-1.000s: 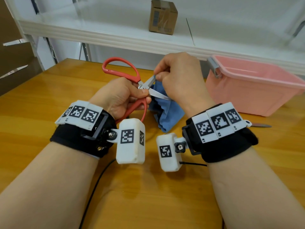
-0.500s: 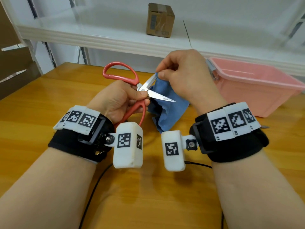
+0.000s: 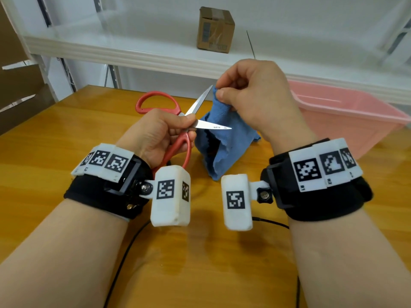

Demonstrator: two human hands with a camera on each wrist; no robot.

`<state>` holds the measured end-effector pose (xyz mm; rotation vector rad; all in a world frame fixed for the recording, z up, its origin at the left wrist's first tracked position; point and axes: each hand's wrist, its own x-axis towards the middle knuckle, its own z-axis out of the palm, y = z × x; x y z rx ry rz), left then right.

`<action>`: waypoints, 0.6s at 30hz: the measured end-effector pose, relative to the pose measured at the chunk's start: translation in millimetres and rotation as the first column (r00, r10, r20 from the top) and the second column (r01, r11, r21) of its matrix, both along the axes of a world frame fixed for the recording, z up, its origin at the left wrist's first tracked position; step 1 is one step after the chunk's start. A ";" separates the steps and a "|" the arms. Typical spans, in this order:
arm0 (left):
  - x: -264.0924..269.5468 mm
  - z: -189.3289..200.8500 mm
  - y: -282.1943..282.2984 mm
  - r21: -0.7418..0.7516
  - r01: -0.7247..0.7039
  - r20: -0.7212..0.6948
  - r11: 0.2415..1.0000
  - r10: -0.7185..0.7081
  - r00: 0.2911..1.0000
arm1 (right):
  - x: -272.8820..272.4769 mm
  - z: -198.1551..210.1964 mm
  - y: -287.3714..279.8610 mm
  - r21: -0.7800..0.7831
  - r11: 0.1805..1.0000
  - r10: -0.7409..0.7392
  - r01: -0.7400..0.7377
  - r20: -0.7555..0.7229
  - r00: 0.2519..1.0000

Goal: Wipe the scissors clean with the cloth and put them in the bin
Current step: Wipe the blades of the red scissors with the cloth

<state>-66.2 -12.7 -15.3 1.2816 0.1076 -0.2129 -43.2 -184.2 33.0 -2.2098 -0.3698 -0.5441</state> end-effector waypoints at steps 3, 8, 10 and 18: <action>-1.0 1.3 -1.1 -0.011 -0.006 -0.008 1.000 0.006 1.000 | -2.2 -2.3 8.7 -0.070 0.998 0.008 -0.007 0.016 1.000; -0.6 1.6 -2.2 0.009 -0.018 0.000 1.000 0.018 1.000 | -4.9 -9.1 25.5 -0.227 0.974 0.024 -0.015 0.036 0.999; 0.0 0.8 -3.0 0.024 -0.020 0.006 1.000 0.020 1.000 | -4.9 -14.0 30.5 -0.279 0.960 0.027 -0.013 0.047 0.999; 4.7 -5.0 -8.5 0.119 -0.057 0.026 0.991 0.055 0.998 | 0.7 -19.6 24.2 -0.238 0.960 -0.129 0.145 0.084 0.988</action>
